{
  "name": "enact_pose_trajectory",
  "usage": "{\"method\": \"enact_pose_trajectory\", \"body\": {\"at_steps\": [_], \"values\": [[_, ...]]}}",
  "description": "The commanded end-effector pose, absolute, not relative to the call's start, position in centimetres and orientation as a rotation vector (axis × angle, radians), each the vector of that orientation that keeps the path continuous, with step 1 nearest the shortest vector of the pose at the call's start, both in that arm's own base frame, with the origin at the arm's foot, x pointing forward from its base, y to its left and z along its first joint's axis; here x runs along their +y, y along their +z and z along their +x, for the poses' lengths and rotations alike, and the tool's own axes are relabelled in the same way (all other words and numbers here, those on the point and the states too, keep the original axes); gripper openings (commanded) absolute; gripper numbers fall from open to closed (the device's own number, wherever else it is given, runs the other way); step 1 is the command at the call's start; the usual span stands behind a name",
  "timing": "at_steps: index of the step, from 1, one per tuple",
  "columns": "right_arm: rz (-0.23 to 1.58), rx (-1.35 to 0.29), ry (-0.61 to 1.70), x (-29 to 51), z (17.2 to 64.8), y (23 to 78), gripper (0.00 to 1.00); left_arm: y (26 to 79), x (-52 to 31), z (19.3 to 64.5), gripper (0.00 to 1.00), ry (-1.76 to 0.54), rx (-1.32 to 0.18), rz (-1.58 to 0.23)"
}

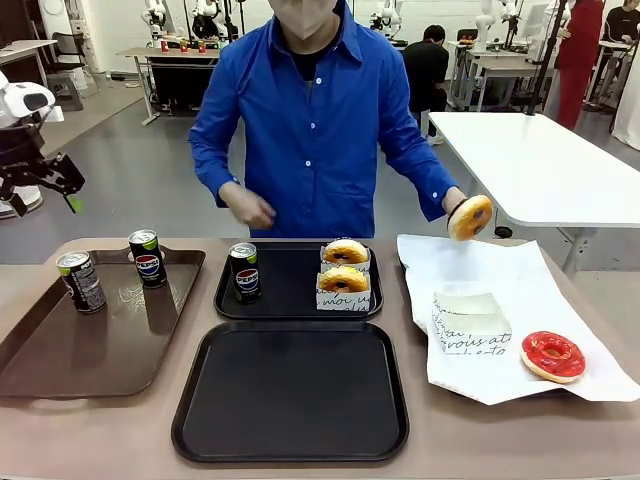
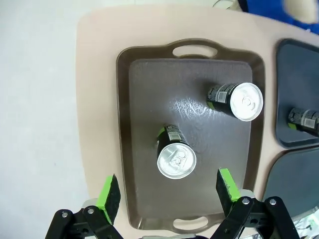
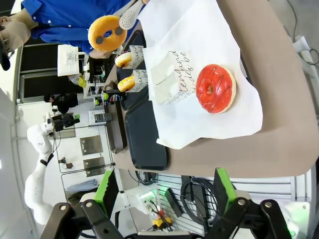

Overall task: Set up donuts and drinks on trays.
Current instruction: Pick up one Pepsi coke from the Handle tray and place it on the Flat Tray without a Pepsi coke.

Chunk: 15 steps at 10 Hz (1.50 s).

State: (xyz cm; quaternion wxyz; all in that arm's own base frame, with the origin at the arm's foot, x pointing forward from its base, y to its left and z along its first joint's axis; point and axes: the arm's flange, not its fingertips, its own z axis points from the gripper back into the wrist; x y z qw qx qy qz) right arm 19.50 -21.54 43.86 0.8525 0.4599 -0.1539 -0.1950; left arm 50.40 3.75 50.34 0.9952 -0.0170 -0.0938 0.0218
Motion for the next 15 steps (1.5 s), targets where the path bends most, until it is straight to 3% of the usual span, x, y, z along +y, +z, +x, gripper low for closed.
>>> {"method": "enact_pose_trajectory", "body": {"at_steps": [1, 15], "values": [[0.968, -0.314, -0.408, -21.4, 19.5, 43.8, 1.0, 48.1, 2.1, 49.2, 1.0, -0.046, -0.16, 0.05], [0.968, -0.314, -0.408, -21.4, 19.5, 43.8, 1.0, 39.9, 1.3, 52.1, 1.0, -0.022, -0.049, 0.019]]}}
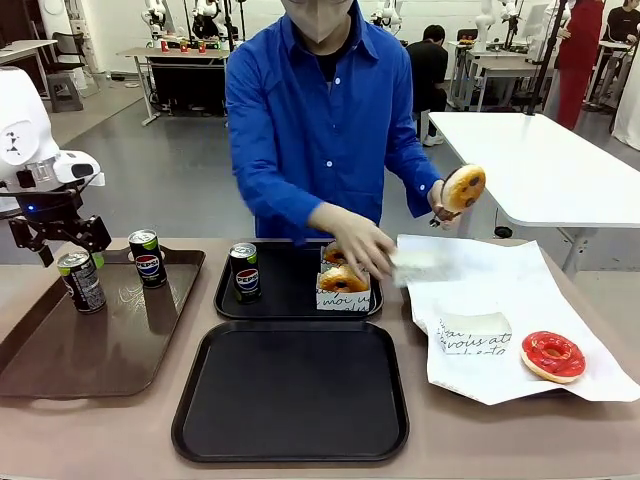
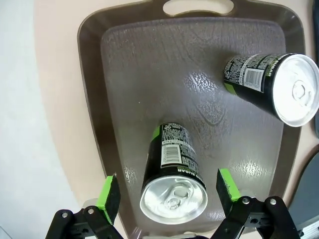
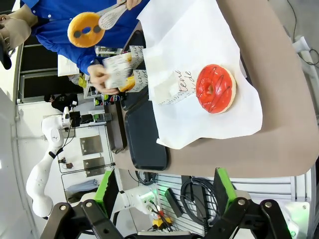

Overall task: Set up donuts and drinks on trays.
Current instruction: Pick up one Pepsi coke from the Handle tray and place it on the Flat Tray without a Pepsi coke.

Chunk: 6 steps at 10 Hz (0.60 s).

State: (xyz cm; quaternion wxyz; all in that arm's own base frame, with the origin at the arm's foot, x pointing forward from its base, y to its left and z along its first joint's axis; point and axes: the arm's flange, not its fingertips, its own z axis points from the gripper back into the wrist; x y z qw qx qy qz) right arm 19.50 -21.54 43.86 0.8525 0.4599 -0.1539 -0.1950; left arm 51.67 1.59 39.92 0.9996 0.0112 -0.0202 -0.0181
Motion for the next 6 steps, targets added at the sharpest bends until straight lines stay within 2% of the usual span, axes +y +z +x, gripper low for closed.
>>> {"method": "enact_pose_trajectory", "body": {"at_steps": [1, 6], "values": [[0.968, -0.314, -0.408, -21.43, 19.46, 43.84, 1.0, 39.53, 1.17, 52.19, 1.0, -0.02, -0.041, 0.018], [0.968, -0.314, -0.408, -21.43, 19.46, 43.84, 1.0, 38.66, 1.23, 51.98, 1.0, 0.015, -0.018, -0.019]]}}
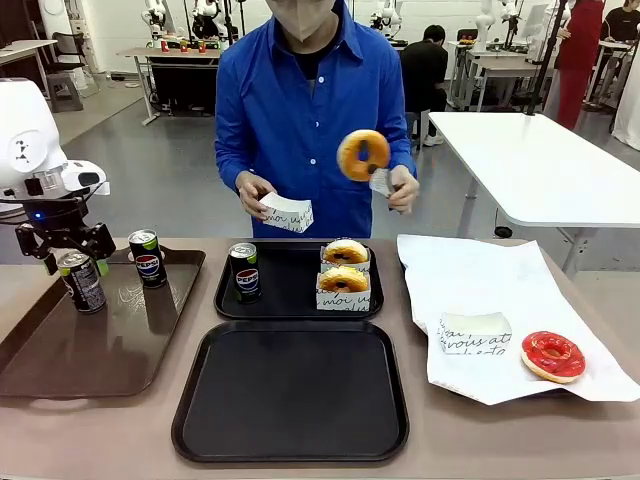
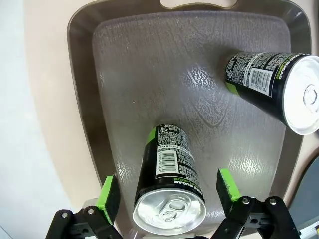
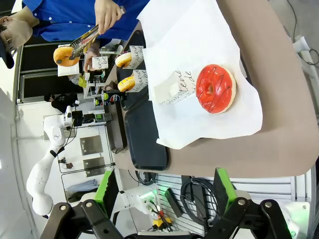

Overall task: Set up donuts and drinks on trays.
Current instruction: Pick up one Pepsi coke from the Handle tray and place it on the Flat Tray without a Pepsi coke.

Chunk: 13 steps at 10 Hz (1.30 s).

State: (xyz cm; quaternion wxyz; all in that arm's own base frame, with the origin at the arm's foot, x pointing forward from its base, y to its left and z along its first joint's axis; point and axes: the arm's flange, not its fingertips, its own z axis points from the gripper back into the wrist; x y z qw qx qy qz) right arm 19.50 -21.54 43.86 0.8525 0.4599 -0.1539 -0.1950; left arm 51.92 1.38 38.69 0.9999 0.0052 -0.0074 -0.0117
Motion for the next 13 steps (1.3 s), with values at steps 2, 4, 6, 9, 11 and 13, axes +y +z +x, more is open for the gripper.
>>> {"method": "enact_pose_trajectory", "body": {"at_steps": [2, 4, 6, 9, 11, 13], "values": [[0.968, -0.314, -0.408, -21.4, 19.5, 43.8, 1.0, 38.9, 1.2, 52.2, 0.45, 0.006, -0.015, -0.032], [0.968, -0.314, -0.408, -21.4, 19.5, 43.8, 1.0, 39.3, 1.1, 52.1, 0.0, 0.038, 0.012, -0.019], [0.968, -0.314, -0.408, -21.4, 19.5, 43.8, 1.0, 39.2, 1.2, 52.0, 0.17, 0.048, 0.033, -0.007], [0.968, -0.314, -0.408, -21.4, 19.5, 43.8, 1.0, 41.0, 0.3, 51.2, 0.0, -0.031, -0.017, -0.02], [0.968, -0.314, -0.408, -21.4, 19.5, 43.8, 1.0, 45.3, -2.0, 47.6, 0.0, -0.115, -0.062, -0.03], [0.968, -0.314, -0.408, -21.4, 19.5, 43.8, 1.0, 48.6, -4.0, 43.3, 0.0, -0.18, -0.065, -0.013]]}}
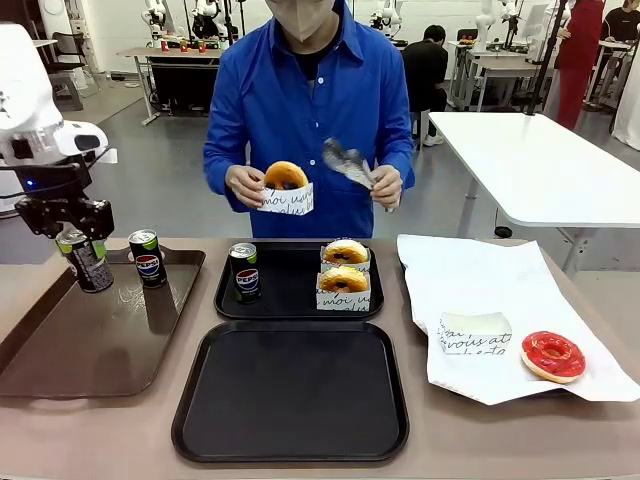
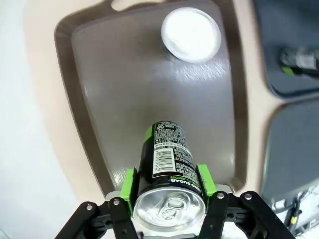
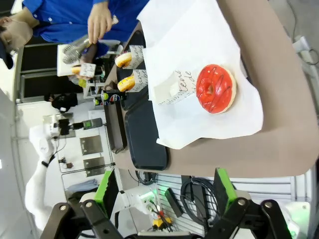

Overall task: Set up donuts and drinks on trays.
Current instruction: Pick up one Pepsi coke from the Handle tray and place it on the Flat Tray without a Pepsi coke.

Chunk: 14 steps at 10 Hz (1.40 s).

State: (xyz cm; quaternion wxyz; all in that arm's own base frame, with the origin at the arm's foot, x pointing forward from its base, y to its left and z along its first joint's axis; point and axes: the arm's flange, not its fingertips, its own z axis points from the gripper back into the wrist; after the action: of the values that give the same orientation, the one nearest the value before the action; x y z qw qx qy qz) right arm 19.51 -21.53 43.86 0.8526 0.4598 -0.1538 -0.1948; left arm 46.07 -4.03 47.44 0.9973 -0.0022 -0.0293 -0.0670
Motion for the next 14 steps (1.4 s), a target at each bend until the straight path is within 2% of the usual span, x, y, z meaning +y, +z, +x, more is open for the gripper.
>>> {"method": "enact_pose_trajectory", "body": {"at_steps": [1, 3, 4, 14], "values": [[0.968, -0.314, -0.408, -21.4, 19.5, 43.8, 1.0, 49.5, -4.4, 41.9, 0.0, -0.223, -0.072, -0.023], [0.968, -0.314, -0.408, -21.4, 19.5, 43.8, 1.0, 50.2, -4.4, 39.9, 0.0, -0.219, -0.103, 0.003], [0.968, -0.314, -0.408, -21.4, 19.5, 43.8, 1.0, 50.2, -5.4, 41.7, 0.0, -0.201, -0.07, 0.002], [0.968, -0.314, -0.408, -21.4, 19.5, 43.8, 1.0, 50.2, -5.4, 41.7, 0.0, -0.201, -0.07, 0.002]]}}
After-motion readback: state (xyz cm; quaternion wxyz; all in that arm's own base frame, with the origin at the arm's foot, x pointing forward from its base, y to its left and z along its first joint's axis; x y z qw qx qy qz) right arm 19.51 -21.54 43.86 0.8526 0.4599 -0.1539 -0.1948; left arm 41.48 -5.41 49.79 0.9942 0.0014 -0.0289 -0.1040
